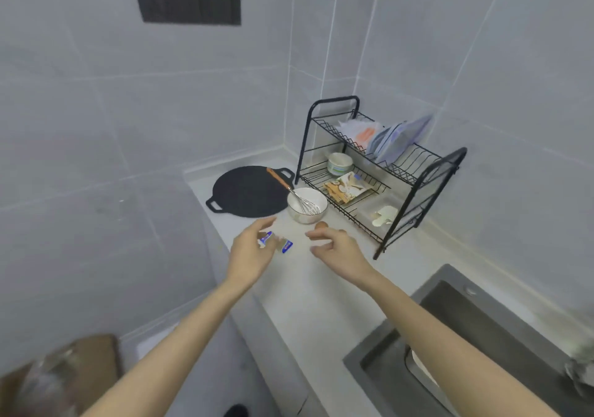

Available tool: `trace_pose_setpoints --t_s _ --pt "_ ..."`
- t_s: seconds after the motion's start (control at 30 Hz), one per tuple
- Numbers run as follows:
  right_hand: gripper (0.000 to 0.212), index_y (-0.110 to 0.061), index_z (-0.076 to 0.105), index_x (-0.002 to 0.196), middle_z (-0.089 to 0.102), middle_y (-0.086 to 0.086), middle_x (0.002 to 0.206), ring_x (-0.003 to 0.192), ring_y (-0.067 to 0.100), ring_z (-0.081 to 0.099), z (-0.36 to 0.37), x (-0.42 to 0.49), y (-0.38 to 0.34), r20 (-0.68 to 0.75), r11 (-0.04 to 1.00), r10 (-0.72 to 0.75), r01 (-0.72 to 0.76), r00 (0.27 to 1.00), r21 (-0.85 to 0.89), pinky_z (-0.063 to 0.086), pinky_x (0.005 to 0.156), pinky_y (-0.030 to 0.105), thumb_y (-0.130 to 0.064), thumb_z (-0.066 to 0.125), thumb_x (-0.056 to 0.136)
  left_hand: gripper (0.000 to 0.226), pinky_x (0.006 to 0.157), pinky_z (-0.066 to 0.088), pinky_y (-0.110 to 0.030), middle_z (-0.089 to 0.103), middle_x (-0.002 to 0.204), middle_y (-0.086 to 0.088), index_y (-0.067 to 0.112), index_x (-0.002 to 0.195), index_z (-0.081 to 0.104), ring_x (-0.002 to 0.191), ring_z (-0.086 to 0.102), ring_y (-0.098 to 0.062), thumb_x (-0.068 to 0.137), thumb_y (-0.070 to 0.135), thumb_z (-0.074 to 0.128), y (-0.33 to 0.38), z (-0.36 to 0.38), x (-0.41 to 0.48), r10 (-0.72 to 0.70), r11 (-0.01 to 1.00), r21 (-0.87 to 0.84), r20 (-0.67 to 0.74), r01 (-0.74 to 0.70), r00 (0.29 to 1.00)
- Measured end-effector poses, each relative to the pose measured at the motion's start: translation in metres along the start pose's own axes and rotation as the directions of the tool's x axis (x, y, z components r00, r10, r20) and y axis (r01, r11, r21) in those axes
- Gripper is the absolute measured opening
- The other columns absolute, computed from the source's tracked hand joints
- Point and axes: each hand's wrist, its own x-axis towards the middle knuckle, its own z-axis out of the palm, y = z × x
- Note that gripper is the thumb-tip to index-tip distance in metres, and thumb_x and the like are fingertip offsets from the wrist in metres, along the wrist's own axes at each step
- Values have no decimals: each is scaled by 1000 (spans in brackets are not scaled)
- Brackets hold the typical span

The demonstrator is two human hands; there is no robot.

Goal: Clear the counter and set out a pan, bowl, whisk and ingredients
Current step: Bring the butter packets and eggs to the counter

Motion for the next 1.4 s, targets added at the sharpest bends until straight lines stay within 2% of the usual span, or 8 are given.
trace_pose_setpoints --t_s 0.23,0.33,0.5,0.63,0.8,1.03,1.2,1.4 --pt "32 -17 66 117 65 -7 117 76 -2 59 46 -54 -66 173 983 -180 173 968 54 44 77 7 -9 60 87 36 87 46 -25 61 124 6 18 125 59 104 58 -13 90 10 59 9 -89 -89 9 1000 29 -197 -3 980" --pt "32 -17 65 117 65 -8 119 82 10 65 73 -84 -96 244 968 -252 242 936 72 47 79 14 -9 60 87 36 87 47 -26 61 123 6 18 124 59 105 60 -14 89 10 60 11 -130 -136 5 999 44 -294 9 956" --pt "30 -16 64 118 64 -6 119 75 2 58 125 -145 -138 348 926 -376 354 859 129 43 65 4 -8 60 89 36 83 43 -20 59 122 10 18 126 58 103 58 -8 91 12 59 13 -194 -230 -5 996 83 -442 46 897" --pt "28 -18 64 116 65 -3 119 79 8 61 169 -203 -167 416 890 -454 415 788 186 50 83 25 -10 62 89 36 86 43 -20 58 123 13 21 128 56 106 56 -6 92 15 58 11 -239 -316 -33 992 87 -528 92 849" --pt "28 -21 65 115 65 -5 117 77 4 61 225 -288 -202 490 849 -525 471 696 241 48 76 17 -11 63 89 37 91 46 -24 58 123 14 22 128 56 108 56 -6 92 14 57 3 -284 -428 -67 984 90 -621 156 781" --pt "30 -19 65 118 64 -8 120 89 5 63 283 -391 -245 600 781 -610 519 517 347 50 76 15 -12 60 90 36 77 42 -2 61 120 18 24 125 59 98 57 10 90 13 60 -2 -324 -555 -109 963 73 -773 258 625" --pt "30 -17 61 122 59 -14 115 84 -9 57 319 -443 -268 670 708 -661 575 337 410 44 68 2 -13 59 92 35 90 45 -18 61 122 14 26 123 58 110 57 -3 91 15 59 -5 -339 -623 -125 941 60 -852 332 508" --pt "30 -21 63 121 62 -9 121 102 10 61 355 -488 -278 737 651 -659 603 147 462 49 91 25 -17 60 91 34 89 46 -21 63 120 11 23 122 60 108 60 -9 90 12 60 -12 -346 -676 -151 915 4 -923 403 353"
